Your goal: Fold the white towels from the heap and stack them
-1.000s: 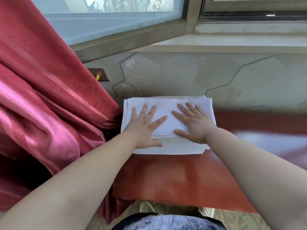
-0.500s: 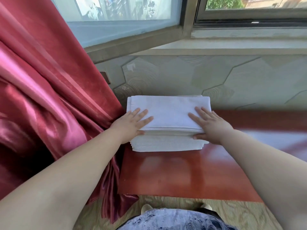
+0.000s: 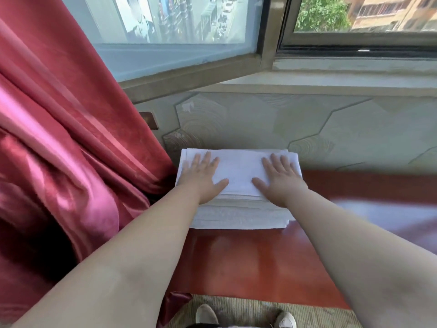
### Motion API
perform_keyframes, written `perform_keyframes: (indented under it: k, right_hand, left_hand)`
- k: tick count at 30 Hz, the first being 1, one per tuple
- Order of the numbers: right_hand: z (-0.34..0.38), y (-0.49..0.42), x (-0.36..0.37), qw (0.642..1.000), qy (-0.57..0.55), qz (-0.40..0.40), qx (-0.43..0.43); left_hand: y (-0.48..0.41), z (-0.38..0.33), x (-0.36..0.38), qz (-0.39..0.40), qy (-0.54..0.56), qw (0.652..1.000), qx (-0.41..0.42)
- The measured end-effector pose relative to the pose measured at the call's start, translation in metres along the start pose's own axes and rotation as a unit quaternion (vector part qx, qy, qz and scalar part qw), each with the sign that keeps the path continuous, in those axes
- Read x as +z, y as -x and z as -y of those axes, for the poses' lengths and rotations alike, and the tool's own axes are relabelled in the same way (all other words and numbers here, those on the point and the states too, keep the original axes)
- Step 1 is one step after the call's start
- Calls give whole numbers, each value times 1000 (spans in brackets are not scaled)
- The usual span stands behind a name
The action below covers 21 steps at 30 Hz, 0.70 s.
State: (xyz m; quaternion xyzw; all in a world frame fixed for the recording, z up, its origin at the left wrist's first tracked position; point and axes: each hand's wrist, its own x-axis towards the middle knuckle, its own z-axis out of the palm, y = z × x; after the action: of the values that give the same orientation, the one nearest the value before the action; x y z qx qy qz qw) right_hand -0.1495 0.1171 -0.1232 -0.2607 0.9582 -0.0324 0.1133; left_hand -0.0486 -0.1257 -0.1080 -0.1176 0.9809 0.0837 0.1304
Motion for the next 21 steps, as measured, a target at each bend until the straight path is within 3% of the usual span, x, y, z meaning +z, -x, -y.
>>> perform_keyframes:
  k: [5, 10, 13, 21]
  right_hand:
    - [-18, -13, -1, 1000, 18, 20, -2]
    - [6, -41, -11, 999, 13, -4, -52]
    - [2, -42, -1, 998, 15, 20, -54]
    - [-29, -20, -17, 1000, 25, 16, 9]
  left_hand:
    - [-7, 15, 19, -3, -33, 998, -55]
    - [-31, -6, -2, -80, -24, 996, 13]
    - [-31, -12, 13, -21, 0, 1000, 1]
    - [-25, -18, -9, 10, -13, 999, -44]
